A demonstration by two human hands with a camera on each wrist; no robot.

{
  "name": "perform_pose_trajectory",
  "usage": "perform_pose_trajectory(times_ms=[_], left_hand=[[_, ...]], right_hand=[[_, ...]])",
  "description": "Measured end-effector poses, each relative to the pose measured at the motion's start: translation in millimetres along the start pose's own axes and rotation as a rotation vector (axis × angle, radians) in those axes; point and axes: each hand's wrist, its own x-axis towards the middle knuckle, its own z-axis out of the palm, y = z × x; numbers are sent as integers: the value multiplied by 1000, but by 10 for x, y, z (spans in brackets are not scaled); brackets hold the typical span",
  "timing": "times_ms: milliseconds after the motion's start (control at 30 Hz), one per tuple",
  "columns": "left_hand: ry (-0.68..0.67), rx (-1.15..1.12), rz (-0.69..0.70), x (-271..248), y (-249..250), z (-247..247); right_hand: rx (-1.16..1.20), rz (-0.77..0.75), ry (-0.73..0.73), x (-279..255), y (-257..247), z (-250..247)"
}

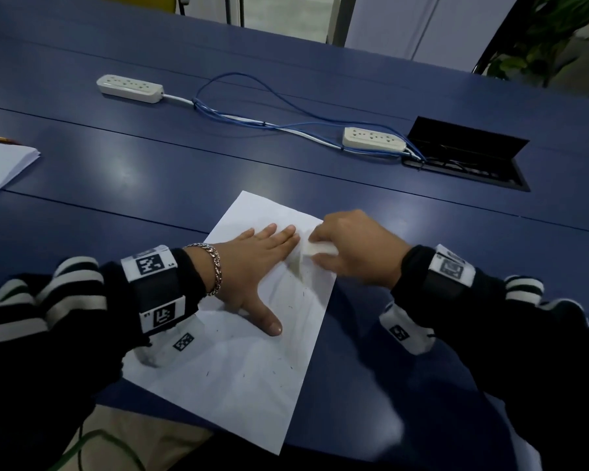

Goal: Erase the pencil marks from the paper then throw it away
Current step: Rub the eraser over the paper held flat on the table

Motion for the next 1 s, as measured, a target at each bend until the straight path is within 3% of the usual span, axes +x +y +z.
perform_pose_trajectory(times_ms=[100,233,400,567,667,1000], left_hand=[[-16,27,-14,1,20,-23],[-34,38,-30,19,33,-32],[-52,60,-30,42,35,-30],[-62,50,-31,35,23,-34],[-69,53,-27,42,21,-42],[-80,115,12,107,77,-111]], right_hand=[[-15,-63,-49,-19,-22,-15],[-57,44,2,57,81,-127],[-70,-88,-91,-122,-163,-69],[-23,39,-9,17,111,-131],[-1,39,39,-35,119,-145],[58,66,-4,-230,228,-73]])
